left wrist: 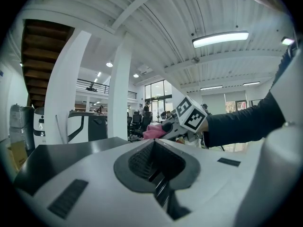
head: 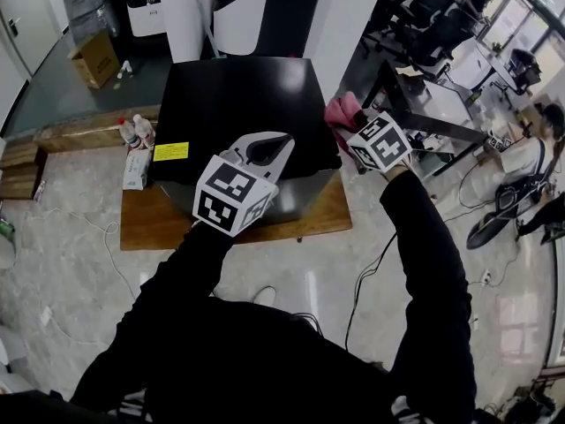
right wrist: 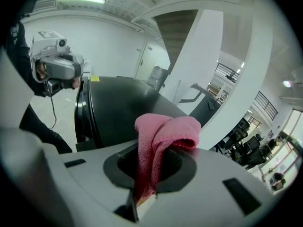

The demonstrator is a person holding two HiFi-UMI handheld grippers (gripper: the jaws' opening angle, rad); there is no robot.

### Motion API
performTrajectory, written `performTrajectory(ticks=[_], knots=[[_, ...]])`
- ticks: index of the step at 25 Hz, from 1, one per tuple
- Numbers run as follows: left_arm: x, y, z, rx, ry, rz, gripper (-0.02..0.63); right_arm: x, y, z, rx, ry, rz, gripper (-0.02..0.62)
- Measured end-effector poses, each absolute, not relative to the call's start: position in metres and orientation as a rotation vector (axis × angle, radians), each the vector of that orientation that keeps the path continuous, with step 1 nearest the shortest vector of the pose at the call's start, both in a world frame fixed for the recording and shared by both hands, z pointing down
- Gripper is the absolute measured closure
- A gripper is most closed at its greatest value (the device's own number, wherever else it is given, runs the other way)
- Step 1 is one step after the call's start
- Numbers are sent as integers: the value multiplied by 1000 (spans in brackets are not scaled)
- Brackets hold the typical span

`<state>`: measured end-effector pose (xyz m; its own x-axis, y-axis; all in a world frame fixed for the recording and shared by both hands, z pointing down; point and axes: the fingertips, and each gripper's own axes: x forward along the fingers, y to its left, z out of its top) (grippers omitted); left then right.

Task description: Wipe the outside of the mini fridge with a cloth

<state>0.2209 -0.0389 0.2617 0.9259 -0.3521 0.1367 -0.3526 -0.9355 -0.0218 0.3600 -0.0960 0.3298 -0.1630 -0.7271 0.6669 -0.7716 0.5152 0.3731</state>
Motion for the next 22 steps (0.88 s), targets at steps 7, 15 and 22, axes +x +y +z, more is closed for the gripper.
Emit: performTrajectory(ticks=[7, 15, 22], knots=[[183, -44, 229, 3108, -631, 109, 600, 303, -72, 247, 1320, -2217, -39, 540], [102, -57, 214, 3127, -685, 69, 600, 204, -62, 213, 1323, -2363, -115, 540], [6, -87, 222, 3131, -631, 51, 600, 107, -84, 219, 1418, -2377, -98, 538]])
